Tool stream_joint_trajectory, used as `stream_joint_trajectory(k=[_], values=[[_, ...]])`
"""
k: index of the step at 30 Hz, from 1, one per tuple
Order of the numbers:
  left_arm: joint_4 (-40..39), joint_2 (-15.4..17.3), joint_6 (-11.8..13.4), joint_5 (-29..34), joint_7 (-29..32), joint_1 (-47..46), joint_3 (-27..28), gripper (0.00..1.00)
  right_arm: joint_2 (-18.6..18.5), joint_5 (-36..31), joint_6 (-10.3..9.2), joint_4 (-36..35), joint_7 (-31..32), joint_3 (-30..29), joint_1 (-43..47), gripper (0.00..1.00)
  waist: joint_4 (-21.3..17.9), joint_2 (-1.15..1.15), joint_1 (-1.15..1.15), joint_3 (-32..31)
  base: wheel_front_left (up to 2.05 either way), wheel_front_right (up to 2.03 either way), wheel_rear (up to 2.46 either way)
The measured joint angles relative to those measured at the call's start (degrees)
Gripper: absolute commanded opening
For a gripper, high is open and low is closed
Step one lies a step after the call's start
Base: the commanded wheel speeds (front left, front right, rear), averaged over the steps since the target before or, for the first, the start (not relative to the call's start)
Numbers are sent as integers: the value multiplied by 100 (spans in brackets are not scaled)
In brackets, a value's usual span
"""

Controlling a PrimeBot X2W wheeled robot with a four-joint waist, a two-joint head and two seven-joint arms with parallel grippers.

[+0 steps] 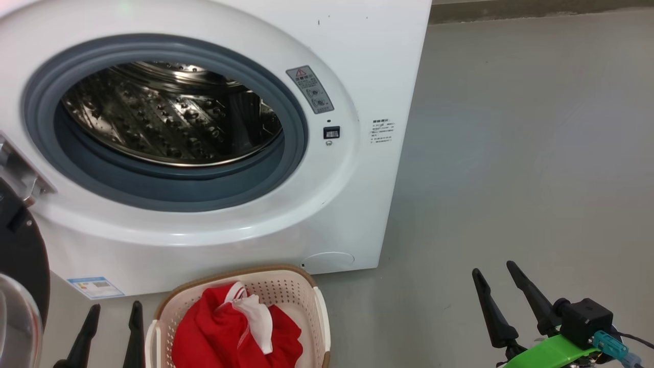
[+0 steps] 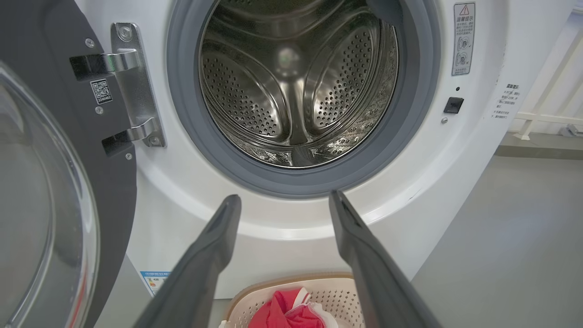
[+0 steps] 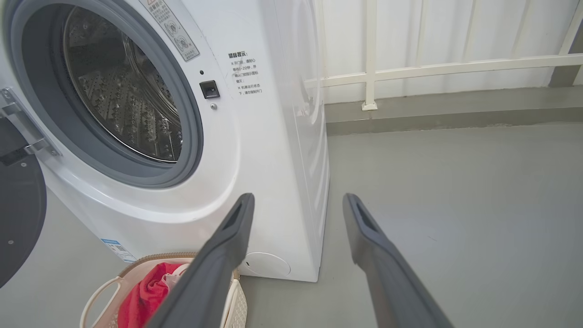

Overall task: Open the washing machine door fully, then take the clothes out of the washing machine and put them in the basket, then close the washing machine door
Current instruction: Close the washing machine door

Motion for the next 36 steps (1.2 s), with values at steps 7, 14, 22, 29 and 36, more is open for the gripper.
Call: stream_joint_trajectory(k=[7, 14, 22, 29, 36], values=[[1, -7, 0, 25, 0, 0, -13, 100, -10, 0, 0, 3, 0, 13, 0, 100, 13, 0, 0, -32, -80, 80, 0], [1, -7, 0, 23, 0, 1, -15, 100, -13, 0, 0, 2, 0, 23, 1, 100, 26, 0, 0, -28, -81, 81, 0], [-2, -4, 0, 3, -1, 2, -22, 100, -13, 0, 0, 2, 0, 24, 2, 100, 35, 0, 0, -16, -31, 31, 0], [-4, 1, 0, -24, 0, 1, -35, 100, -11, 0, 0, 2, 0, 23, 1, 100, 56, 0, 0, 3, 0, 0, 0], [24, -10, 0, -91, 0, -1, 9, 100, -7, 0, 0, 4, 0, 24, 1, 100, 137, 0, 0, 27, 0, 0, 0]])
